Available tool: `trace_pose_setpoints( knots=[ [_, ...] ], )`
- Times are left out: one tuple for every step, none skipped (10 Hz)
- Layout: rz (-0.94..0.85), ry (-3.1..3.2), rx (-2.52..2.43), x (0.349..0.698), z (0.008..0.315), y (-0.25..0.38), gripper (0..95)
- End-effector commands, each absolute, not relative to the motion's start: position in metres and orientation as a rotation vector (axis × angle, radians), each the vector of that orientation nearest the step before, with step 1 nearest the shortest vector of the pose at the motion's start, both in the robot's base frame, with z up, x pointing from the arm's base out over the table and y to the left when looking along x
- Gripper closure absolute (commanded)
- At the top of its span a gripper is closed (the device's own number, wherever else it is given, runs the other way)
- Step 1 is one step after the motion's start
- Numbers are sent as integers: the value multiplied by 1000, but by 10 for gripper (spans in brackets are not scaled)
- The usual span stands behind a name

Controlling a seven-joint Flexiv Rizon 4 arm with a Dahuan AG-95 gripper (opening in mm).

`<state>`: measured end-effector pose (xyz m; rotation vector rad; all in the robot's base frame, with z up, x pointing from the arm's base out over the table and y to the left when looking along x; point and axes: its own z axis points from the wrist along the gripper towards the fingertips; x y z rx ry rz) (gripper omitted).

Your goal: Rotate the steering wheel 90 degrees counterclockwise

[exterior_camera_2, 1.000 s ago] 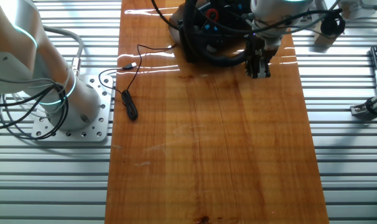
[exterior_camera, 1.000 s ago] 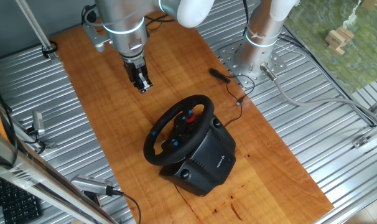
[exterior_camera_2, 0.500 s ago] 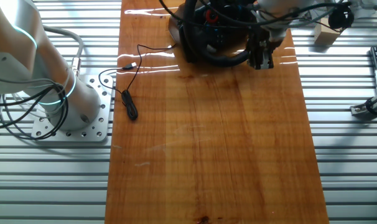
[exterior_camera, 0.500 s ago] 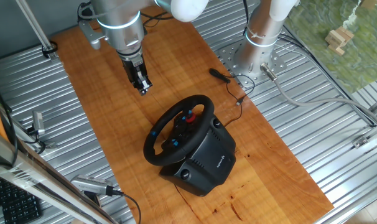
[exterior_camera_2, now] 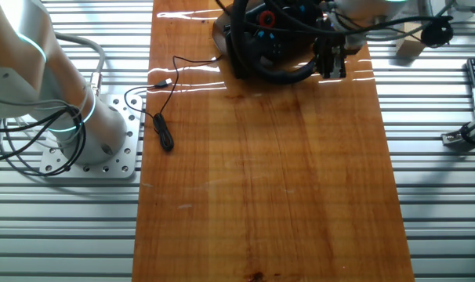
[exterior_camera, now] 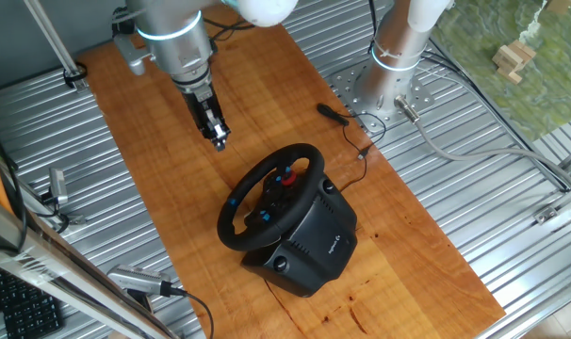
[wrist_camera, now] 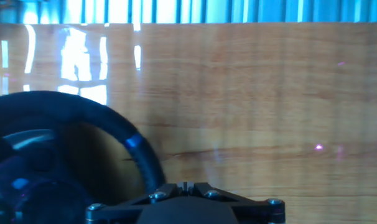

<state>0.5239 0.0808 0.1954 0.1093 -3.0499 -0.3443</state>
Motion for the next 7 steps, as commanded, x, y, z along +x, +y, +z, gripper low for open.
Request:
trace_pose_setpoints(
  knots=[
    [-424,-3012,114,529,202,93,950],
    [-461,-2987,119,531,205,97,950],
    [-478,-2969,109,531,208,101,950],
    [-485,-2965,99,530,210,104,950],
    [-498,-2966,91,528,212,107,950],
    [-519,-2971,82,524,215,111,950],
    [-547,-2971,79,520,216,116,950]
  ],
)
